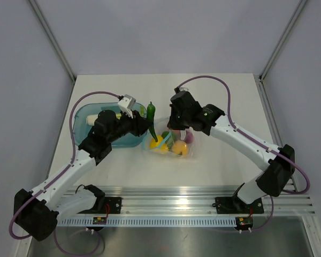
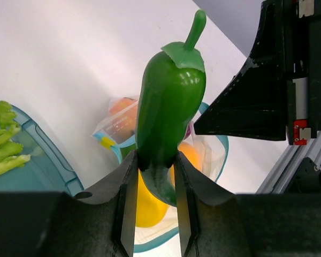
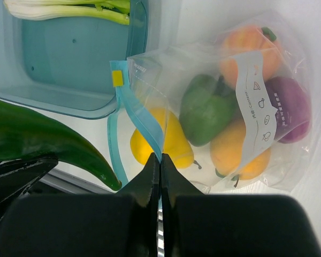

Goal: Place the food in the zip-top bag and seal the zipper
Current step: Place the fake vegetable in the zipper food storage bag.

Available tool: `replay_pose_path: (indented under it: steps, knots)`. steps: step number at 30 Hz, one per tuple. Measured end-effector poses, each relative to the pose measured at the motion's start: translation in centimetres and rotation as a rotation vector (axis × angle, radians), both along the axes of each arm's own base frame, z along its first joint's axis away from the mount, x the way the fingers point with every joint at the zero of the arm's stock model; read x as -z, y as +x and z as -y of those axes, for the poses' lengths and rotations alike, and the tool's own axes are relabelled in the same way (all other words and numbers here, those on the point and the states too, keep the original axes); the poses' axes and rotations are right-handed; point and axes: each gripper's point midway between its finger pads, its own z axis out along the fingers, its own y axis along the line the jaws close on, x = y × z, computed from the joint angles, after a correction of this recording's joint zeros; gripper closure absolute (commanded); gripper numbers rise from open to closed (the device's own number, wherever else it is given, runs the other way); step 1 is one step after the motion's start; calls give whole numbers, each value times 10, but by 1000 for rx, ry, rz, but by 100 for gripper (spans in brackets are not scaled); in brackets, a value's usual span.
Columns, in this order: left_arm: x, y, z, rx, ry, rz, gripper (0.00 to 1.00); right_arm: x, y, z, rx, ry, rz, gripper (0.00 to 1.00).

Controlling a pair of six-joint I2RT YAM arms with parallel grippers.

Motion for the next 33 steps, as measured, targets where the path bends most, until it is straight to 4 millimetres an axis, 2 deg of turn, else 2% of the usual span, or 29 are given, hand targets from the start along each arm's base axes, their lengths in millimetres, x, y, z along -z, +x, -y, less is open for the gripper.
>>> replay_pose_path:
  steps: [3, 10, 13, 22, 33]
  knots:
    - [6, 0, 3, -5, -26, -7, 100, 0, 0, 0, 0, 1, -1, 100]
    - [51, -6, 19, -2, -22, -105, 100, 0, -1, -4, -2, 24, -6, 100]
    - [63, -12, 23, -4, -23, -131, 100, 2, -2, -5, -2, 33, -13, 100]
    - [69, -20, 28, 19, -35, -155, 100, 2, -2, -9, 1, 55, -17, 100]
    - [84, -32, 40, 153, 52, -211, 100, 2, -3, -7, 2, 55, -19, 100]
